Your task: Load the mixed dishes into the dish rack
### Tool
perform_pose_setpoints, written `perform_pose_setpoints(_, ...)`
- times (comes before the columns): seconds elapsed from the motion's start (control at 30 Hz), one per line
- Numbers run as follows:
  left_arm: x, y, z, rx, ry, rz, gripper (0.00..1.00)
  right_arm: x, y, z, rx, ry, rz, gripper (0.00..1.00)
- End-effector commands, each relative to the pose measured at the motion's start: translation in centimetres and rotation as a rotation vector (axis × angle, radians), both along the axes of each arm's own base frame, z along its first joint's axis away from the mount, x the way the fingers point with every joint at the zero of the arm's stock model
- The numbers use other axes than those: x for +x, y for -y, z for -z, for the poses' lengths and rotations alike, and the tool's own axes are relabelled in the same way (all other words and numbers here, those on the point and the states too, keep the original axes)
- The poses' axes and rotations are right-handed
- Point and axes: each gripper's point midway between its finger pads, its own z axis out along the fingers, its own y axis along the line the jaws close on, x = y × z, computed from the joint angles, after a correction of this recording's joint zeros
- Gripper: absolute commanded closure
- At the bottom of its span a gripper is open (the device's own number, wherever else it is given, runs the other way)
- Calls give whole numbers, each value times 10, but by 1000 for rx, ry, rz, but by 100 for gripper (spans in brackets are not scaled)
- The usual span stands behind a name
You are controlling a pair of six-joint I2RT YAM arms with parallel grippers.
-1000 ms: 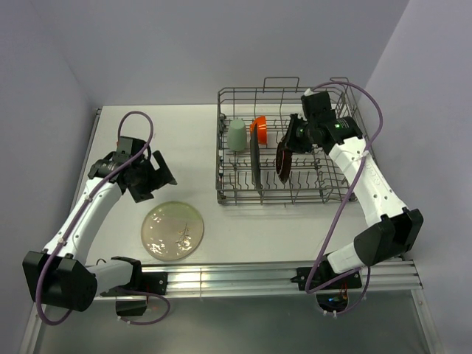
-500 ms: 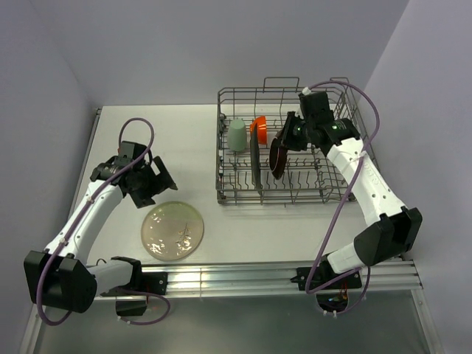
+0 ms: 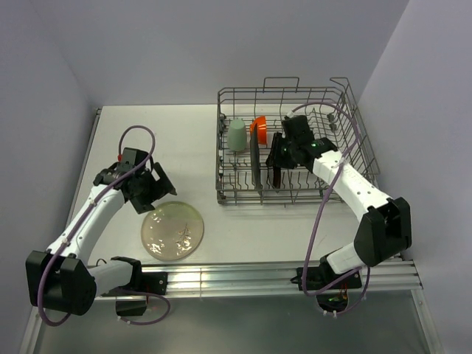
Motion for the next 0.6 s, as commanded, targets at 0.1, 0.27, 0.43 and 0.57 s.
perform_pose_setpoints(0.1, 4, 6, 8, -31, 74, -23, 7, 6, -6, -15, -66, 138, -20, 0)
perform_pose_setpoints(0.27, -1, -12, 18, 71, 47, -99, 3, -16, -5, -61, -10, 315, 6, 0)
perform_pose_setpoints(0.43, -5, -27, 18, 123, 77, -162, 1, -66, 18, -108, 102, 452, 69, 0)
perform_pose_setpoints(0.57, -9, 10, -3, -127, 156, -156, 1, -109, 30, -112, 180, 455, 47, 0)
